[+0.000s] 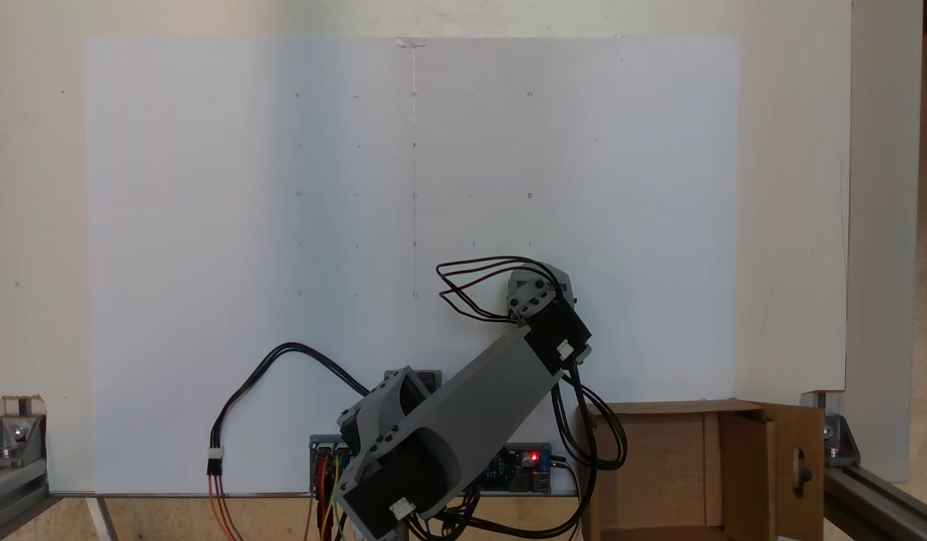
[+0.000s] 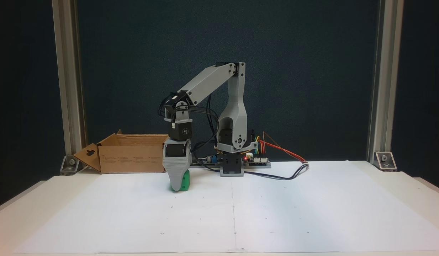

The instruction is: Grasp a green dice and put it in the bin.

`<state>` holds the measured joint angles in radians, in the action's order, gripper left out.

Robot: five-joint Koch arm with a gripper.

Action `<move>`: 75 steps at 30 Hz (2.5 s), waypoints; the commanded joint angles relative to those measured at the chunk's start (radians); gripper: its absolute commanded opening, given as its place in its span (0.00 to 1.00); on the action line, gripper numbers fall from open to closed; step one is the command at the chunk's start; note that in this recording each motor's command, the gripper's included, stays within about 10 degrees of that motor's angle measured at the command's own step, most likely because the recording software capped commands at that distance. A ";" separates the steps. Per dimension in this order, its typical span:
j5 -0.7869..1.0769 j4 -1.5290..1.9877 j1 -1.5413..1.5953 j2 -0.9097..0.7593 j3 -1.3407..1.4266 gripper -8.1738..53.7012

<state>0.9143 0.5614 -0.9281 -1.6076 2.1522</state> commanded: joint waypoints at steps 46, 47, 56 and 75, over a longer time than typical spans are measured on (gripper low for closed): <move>-0.454 0.635 0.307 -0.201 -0.561 0.33; -0.463 0.657 0.313 -0.201 -0.606 0.33; -0.482 0.657 0.245 -0.199 -0.778 0.33; -0.457 0.462 -0.719 0.169 -1.043 0.33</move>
<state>0.4801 1.0431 -1.6107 -1.4389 1.1597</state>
